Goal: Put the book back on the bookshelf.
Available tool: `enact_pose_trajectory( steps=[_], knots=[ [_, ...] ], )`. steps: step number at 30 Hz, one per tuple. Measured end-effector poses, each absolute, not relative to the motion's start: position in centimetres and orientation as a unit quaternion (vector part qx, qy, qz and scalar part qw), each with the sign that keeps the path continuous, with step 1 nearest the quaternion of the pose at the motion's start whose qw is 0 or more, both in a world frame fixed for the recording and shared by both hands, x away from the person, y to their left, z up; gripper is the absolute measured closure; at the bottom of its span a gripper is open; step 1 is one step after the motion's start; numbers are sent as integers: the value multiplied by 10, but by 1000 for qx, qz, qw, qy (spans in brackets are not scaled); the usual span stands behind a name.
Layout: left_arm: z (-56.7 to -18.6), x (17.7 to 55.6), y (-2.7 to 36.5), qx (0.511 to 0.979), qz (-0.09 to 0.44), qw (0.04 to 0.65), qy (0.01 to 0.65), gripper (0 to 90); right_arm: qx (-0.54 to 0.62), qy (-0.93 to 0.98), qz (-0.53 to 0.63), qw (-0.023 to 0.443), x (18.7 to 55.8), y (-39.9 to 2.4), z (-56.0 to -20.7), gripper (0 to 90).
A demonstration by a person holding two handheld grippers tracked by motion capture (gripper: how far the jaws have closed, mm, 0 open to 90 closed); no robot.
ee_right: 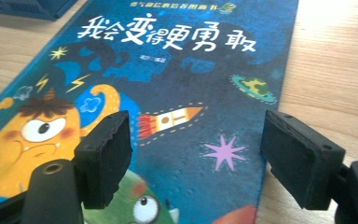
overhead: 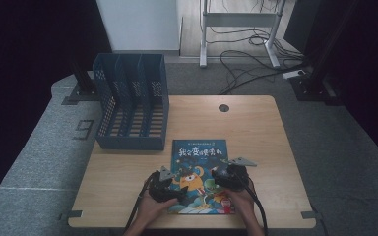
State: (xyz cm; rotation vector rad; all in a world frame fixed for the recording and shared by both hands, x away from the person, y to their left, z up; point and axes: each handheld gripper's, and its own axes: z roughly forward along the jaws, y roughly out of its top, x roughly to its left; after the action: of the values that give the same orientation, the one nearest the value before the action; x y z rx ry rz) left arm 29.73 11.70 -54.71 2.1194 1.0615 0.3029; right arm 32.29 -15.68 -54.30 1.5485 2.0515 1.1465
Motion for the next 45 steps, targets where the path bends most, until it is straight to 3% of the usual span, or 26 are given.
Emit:
enact_pose_trajectory(
  steps=[7, 20, 45],
  knots=[
    [-547, 297, 117, 825, 118, 368, 413, 149, 560, 718, 377, 170, 326, -160, -549, 238],
    [-547, 297, 117, 824, 117, 370, 413, 148, 579, 692, 420, 98, 326, -173, -542, 264],
    [-545, 299, 121, 819, 99, 383, 415, 148, 575, 669, 466, 75, 322, -183, -526, 280]
  ],
)
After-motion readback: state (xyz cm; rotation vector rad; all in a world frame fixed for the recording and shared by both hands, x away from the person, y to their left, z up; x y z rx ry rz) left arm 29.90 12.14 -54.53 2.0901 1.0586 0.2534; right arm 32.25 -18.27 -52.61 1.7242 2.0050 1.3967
